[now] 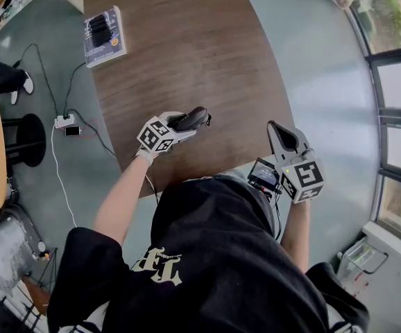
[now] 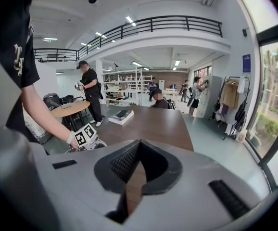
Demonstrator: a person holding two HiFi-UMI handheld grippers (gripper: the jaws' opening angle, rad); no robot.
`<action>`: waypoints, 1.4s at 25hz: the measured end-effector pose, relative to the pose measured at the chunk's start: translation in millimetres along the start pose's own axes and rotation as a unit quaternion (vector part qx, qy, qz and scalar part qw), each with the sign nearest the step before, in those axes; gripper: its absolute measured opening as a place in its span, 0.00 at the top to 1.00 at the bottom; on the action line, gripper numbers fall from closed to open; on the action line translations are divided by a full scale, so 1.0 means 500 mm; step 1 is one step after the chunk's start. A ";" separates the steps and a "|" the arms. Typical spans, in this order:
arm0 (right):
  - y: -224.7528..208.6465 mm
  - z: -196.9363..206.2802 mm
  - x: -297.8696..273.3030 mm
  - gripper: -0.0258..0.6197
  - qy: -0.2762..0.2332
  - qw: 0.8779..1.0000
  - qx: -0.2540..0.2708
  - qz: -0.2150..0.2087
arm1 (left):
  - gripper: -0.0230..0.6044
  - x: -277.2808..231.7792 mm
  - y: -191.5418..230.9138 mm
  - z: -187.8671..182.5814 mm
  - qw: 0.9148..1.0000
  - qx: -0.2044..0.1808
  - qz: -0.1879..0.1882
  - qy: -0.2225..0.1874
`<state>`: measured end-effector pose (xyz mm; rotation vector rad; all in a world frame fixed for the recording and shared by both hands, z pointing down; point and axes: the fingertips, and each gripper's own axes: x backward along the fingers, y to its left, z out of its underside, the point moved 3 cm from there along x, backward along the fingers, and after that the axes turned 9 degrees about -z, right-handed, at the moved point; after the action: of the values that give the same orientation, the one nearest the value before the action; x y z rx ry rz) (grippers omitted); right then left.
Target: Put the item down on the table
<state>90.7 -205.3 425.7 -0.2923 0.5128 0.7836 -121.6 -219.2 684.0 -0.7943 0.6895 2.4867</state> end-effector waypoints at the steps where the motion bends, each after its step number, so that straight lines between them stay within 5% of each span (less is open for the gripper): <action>1: 0.000 0.001 0.000 0.98 0.001 1.000 0.000 0.000 | 0.48 -0.003 0.000 0.003 1.000 -0.004 -0.001 0.005; 35: -0.021 0.036 0.005 0.98 0.006 1.000 -0.022 0.007 | 0.48 -0.058 -0.031 0.072 0.990 -0.102 -0.024 0.097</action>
<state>105.8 -203.2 440.2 -0.3347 0.5094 0.8088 -106.6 -193.7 722.9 -1.1267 0.4764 2.4860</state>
